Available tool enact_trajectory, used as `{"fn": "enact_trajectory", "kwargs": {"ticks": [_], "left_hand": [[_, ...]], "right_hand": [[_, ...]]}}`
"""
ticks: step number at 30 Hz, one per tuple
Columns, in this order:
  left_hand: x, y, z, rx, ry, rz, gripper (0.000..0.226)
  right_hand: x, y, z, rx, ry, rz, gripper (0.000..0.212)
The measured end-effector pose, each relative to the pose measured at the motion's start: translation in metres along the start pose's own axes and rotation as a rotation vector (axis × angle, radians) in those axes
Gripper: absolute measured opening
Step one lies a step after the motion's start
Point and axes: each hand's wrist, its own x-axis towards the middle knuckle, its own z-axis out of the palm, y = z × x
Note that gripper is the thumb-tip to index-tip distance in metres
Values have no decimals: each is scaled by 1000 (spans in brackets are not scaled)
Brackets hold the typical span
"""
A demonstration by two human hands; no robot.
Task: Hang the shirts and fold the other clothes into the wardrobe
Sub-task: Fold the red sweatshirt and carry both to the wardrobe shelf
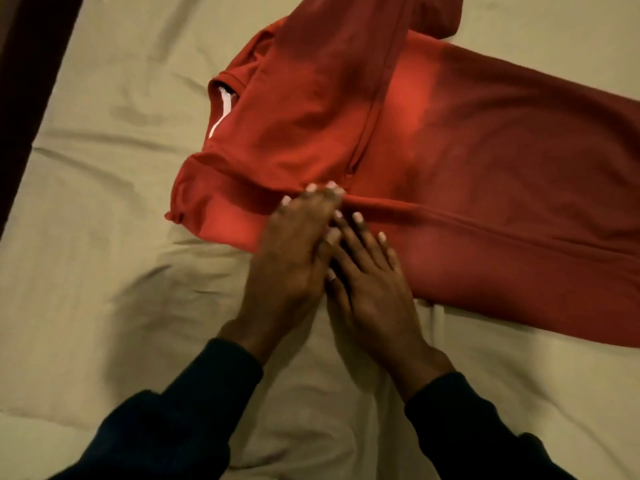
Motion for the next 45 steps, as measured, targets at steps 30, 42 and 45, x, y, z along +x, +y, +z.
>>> {"fn": "enact_trajectory", "kwargs": {"ticks": [30,42,45], "left_hand": [[28,57,71,216,-201,44,54],[28,36,65,387,-174,-145,69],[30,36,64,394,-215,-146,70]], "right_hand": [[-18,68,-38,-130,123,264,59],[-60,115,-62,-280,197,589,63],[-42,101,-67,-244,356,574,56]]}}
